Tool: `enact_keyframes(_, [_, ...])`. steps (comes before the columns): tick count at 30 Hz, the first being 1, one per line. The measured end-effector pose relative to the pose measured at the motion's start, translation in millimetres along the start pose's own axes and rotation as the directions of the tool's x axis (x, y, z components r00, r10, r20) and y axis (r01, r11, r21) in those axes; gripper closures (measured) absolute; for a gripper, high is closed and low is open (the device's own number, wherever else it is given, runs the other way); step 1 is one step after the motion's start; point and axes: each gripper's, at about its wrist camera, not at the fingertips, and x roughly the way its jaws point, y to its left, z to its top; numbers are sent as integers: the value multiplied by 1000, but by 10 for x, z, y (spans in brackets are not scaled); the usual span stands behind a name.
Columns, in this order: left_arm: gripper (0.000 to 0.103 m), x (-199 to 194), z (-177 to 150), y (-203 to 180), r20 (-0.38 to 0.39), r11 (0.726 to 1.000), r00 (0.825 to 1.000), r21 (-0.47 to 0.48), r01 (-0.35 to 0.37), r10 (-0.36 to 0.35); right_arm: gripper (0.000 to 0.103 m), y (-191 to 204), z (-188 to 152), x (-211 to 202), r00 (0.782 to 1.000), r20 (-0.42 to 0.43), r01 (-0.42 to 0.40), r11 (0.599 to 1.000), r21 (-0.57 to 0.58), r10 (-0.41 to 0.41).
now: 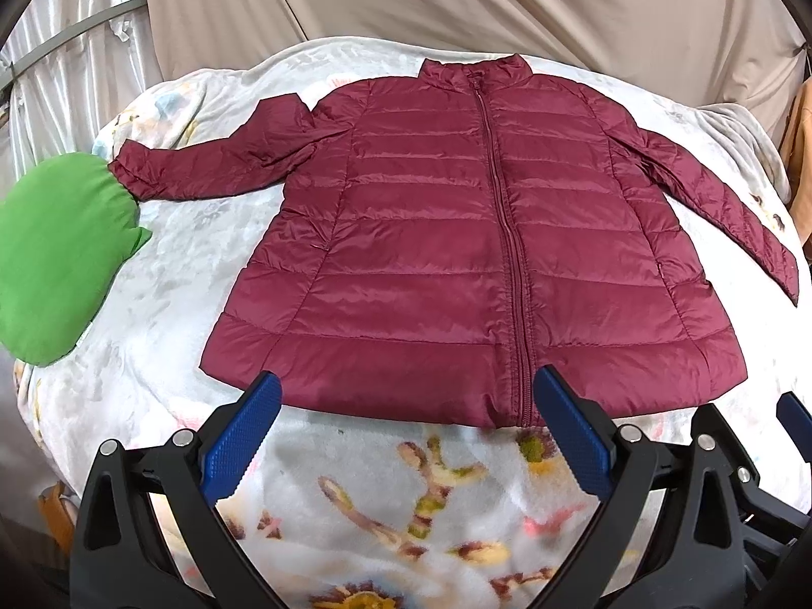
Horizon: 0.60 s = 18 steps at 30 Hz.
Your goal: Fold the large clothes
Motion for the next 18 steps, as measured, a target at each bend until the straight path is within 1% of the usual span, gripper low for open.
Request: enact_keyframes(18, [6,35,-7,30,-6,1000,1000,2,-9,9,12,3,-9,34,1000,-11,2,1000,1,-2])
